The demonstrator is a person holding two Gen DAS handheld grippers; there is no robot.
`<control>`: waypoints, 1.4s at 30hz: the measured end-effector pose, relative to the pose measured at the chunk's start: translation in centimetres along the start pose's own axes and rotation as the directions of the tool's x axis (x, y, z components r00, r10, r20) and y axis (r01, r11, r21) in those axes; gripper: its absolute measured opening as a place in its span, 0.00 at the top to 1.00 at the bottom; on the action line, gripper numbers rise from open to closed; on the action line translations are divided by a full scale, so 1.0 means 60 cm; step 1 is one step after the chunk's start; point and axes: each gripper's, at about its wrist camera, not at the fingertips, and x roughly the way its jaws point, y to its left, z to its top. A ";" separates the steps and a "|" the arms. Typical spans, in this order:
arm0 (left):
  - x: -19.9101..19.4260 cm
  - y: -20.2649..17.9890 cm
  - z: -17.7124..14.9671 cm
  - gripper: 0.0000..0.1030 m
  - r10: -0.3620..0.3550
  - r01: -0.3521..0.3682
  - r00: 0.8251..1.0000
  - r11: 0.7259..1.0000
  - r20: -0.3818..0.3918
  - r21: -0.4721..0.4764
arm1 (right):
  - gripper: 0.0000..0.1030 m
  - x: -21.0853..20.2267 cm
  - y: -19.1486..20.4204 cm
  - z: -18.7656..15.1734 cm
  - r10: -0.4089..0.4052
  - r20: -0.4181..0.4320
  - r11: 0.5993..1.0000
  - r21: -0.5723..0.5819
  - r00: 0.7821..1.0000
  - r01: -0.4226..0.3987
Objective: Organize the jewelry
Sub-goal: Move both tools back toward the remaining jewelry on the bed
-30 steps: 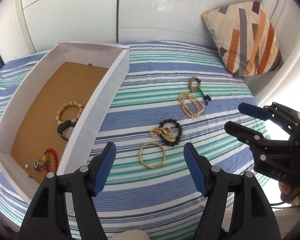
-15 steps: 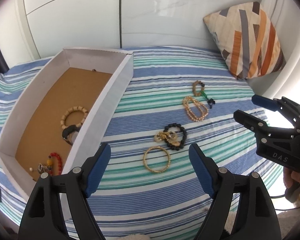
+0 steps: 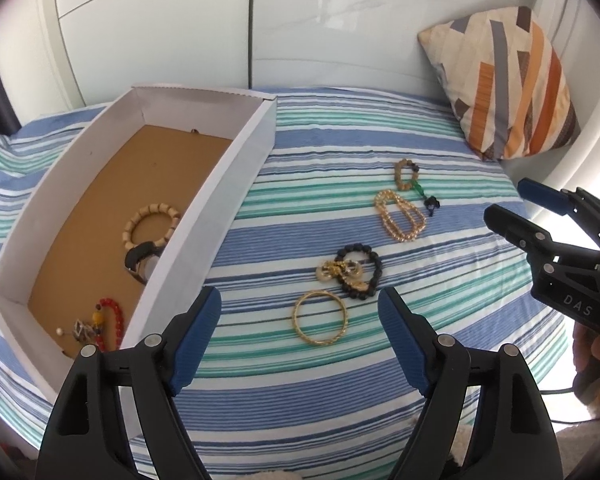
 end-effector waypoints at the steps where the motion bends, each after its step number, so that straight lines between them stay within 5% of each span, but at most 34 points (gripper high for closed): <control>1: 0.000 -0.001 0.000 0.20 0.002 -0.002 1.000 1.000 -0.002 0.002 | 0.35 0.001 0.000 0.000 0.002 -0.002 1.000 0.001 1.000 -0.002; 20: 0.010 -0.005 -0.005 0.17 0.042 -0.041 0.999 0.998 -0.025 0.046 | 0.27 0.013 -0.011 -0.008 0.041 -0.055 0.998 0.052 0.998 -0.038; 24: 0.005 -0.009 -0.005 0.08 0.041 -0.040 0.999 0.998 -0.018 0.056 | 0.27 0.012 -0.011 -0.009 0.059 -0.062 0.997 0.063 0.996 -0.055; 31: 0.003 -0.017 -0.005 0.06 0.052 -0.050 0.999 0.995 -0.016 0.086 | 0.27 0.019 -0.012 -0.010 0.071 -0.085 0.995 0.069 0.994 -0.065; 42: 0.016 0.025 -0.008 0.06 0.010 -0.008 0.999 0.999 -0.049 0.041 | 0.27 0.027 -0.018 -0.010 0.059 -0.106 0.996 0.074 0.993 -0.051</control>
